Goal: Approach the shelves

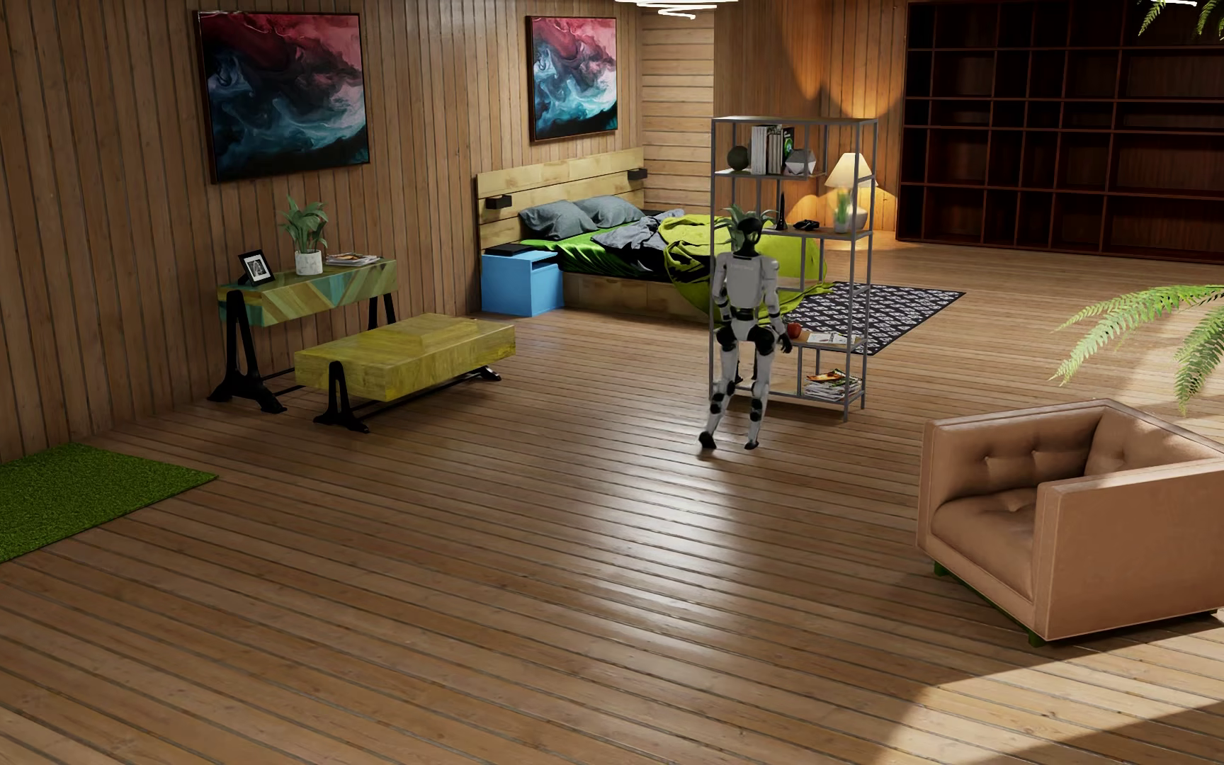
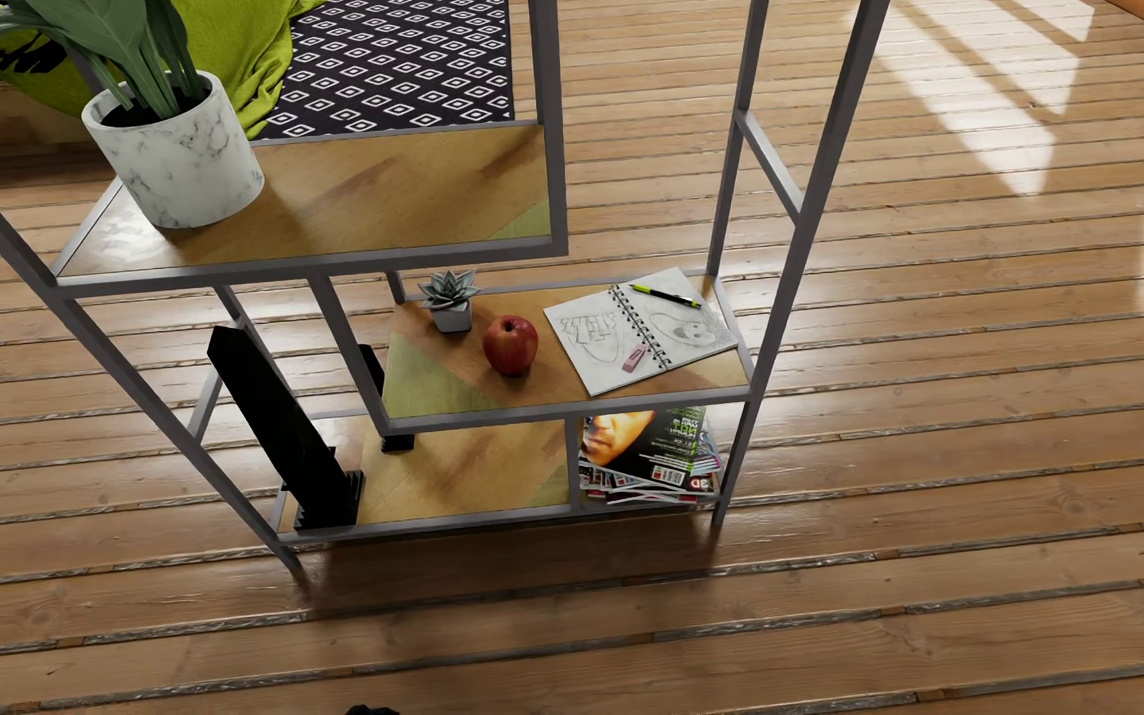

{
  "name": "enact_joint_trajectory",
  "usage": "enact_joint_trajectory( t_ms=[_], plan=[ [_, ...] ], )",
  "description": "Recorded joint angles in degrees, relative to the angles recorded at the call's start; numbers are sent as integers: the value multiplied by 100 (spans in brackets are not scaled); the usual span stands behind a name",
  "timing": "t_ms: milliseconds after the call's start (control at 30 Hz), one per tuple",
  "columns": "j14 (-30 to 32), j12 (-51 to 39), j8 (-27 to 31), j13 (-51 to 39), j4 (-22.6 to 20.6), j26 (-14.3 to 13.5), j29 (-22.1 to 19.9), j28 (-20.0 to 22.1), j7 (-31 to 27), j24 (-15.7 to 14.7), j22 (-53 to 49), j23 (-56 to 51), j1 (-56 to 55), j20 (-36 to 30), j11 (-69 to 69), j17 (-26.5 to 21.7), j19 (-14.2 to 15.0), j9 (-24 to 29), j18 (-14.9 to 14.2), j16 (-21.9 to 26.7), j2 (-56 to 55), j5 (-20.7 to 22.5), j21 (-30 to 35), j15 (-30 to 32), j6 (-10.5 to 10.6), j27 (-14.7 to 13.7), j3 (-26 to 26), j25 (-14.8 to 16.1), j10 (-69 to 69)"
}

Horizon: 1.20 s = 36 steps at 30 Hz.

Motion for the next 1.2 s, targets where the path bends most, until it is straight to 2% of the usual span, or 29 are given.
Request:
enact_joint_trajectory(
  t_ms=[100,133,267,300,367,500,667,733,800,867,967,1100,1200],
  plan=[
    [-455,90,-43,-92,146,-34,-23,49,152,-32,-186,-2,-197,68,50,-21,41,31,-91,-9,-55,21,0,-32,49,-155,35,-45,307],
    [-703,113,-37,-140,205,-53,-29,46,219,-37,-229,-28,-221,69,40,-23,54,37,-22,-18,-54,16,4,-27,63,-182,48,-55,284],
    [-1445,128,40,-373,605,-4,-53,39,852,-22,-247,-104,-153,21,-106,-5,100,34,625,-105,-18,-12,32,45,93,-248,99,-73,-814],
    [-1524,124,71,-421,595,7,-52,45,855,-20,-241,-119,-176,32,-146,0,113,37,707,-113,-10,-22,43,66,92,-256,118,-70,-1121],
    [-1657,96,114,-494,501,19,-52,59,612,-9,-226,-149,-323,56,-171,17,144,59,674,-108,-24,-38,61,86,77,-270,148,-53,-1466],
    [-1509,108,214,-557,144,26,-52,74,-312,15,-312,-166,-653,110,-176,62,234,119,516,-76,-53,-49,140,117,59,-288,185,-37,-1529],
    [-1352,54,357,-357,-15,41,-164,34,13,53,-138,-111,-126,55,-305,48,383,95,1013,-147,47,-246,69,187,-7,-203,166,62,-2491],
    [-1259,-40,311,-157,-162,20,-468,2,-49,93,-36,-116,-14,19,-300,59,458,86,1059,-155,66,-395,13,176,-73,-39,166,32,-2720],
    [-1209,-115,291,-60,-291,-34,-877,83,-83,87,-5,-82,56,73,-299,152,536,78,1125,-202,68,-527,85,176,-132,343,188,-68,-2867],
    [-1171,-102,325,-72,-386,-76,-980,181,-61,28,-37,68,65,177,-265,193,612,63,1187,-246,23,-618,222,183,-184,509,224,-106,-2928],
    [-1165,-63,430,-215,-457,-79,-887,218,65,-12,18,97,-15,275,-73,201,696,38,1260,-275,-152,-668,334,203,-262,450,266,-20,-2878],
    [-1173,-95,521,-368,-473,66,-874,109,267,90,234,-393,-119,160,236,134,759,38,1326,-247,-416,-662,368,277,-365,121,267,187,-2807],
    [-1184,-132,504,-437,-468,101,-906,86,388,121,320,-739,-206,141,436,112,783,46,1373,-175,-596,-670,486,342,-444,6,272,298,-2733]
  ],
)
